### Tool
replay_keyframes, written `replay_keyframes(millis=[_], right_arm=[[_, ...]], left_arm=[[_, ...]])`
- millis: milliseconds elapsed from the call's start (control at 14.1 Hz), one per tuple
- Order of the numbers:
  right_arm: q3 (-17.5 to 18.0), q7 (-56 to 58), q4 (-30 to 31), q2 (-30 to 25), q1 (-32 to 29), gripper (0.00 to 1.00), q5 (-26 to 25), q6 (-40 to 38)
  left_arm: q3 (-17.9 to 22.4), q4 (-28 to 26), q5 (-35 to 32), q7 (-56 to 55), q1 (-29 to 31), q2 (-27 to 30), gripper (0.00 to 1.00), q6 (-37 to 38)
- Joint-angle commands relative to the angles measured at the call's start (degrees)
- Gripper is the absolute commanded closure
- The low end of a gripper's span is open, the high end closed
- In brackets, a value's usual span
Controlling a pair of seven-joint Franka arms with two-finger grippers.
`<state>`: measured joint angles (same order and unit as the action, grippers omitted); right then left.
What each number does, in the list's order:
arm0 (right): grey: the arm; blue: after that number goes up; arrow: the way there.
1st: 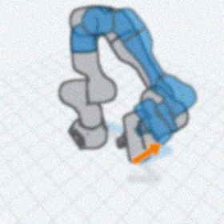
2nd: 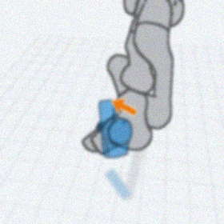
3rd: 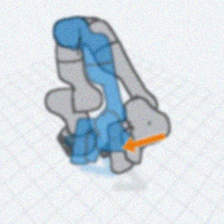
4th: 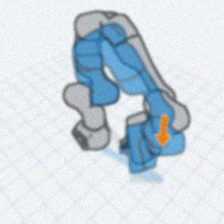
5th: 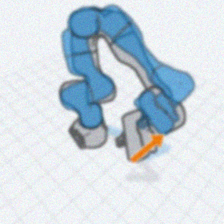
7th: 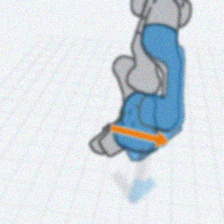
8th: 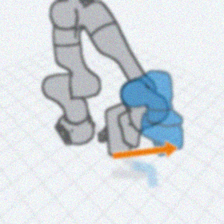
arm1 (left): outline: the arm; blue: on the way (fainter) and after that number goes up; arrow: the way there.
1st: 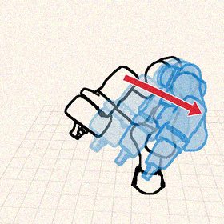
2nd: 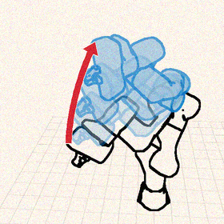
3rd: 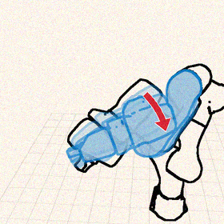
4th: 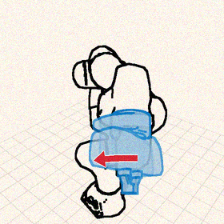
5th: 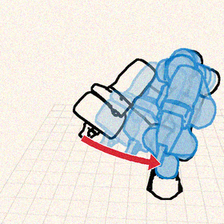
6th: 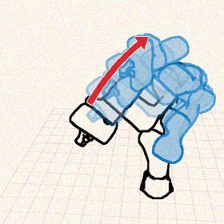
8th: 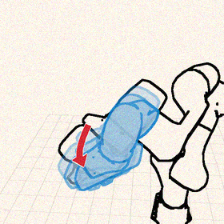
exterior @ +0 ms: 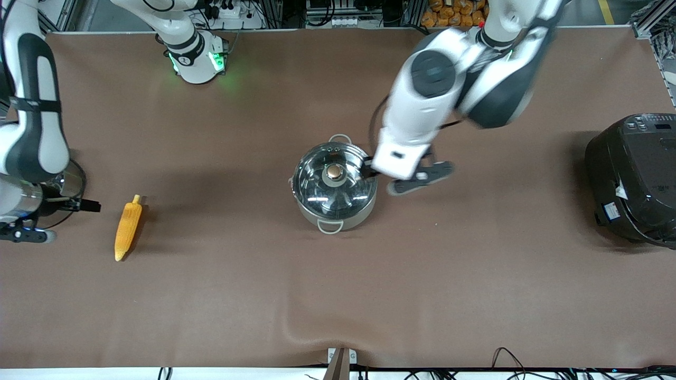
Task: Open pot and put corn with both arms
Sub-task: 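Move the left gripper to the lid knob while the right gripper reaches corn, then grasp the glass lid knob with the left gripper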
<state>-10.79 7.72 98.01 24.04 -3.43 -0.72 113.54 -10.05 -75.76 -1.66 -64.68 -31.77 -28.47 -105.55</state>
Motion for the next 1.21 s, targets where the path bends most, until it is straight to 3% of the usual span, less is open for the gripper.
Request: replay_keyframes(millis=[0, 142, 284, 567, 922, 1135], right_arm=[[0.3, 0.8, 1.5, 2.1, -1.3, 0.00, 2.4, 2.7], [0.4, 0.9, 1.5, 4.3, -1.8, 0.00, 3.1, 5.0], [0.4, 0.9, 1.5, 5.2, -1.7, 0.00, 3.1, 6.5], [0.5, 2.9, -0.2, 5.1, -2.4, 0.00, 3.3, 6.0], [0.6, 16.9, -0.4, 4.6, -4.7, 0.00, 5.3, 5.8], [0.6, 16.9, 0.0, 6.2, -4.1, 0.00, 5.4, 6.4]], left_arm=[[5.0, 4.4, 0.3, -6.4, -7.4, -5.4, 0.00, -1.9], [9.5, 4.7, 0.3, -9.7, -13.3, -8.0, 0.00, -3.0], [11.3, 4.7, 0.3, -11.2, -15.9, -9.3, 0.00, -3.5], [10.9, 4.7, 0.4, -12.5, -16.6, -9.8, 0.00, -5.3], [10.8, 4.7, 0.4, -12.5, -16.7, -11.0, 0.00, -6.3], [10.8, 4.5, 0.4, -13.1, -17.5, -12.0, 0.00, -7.0]])
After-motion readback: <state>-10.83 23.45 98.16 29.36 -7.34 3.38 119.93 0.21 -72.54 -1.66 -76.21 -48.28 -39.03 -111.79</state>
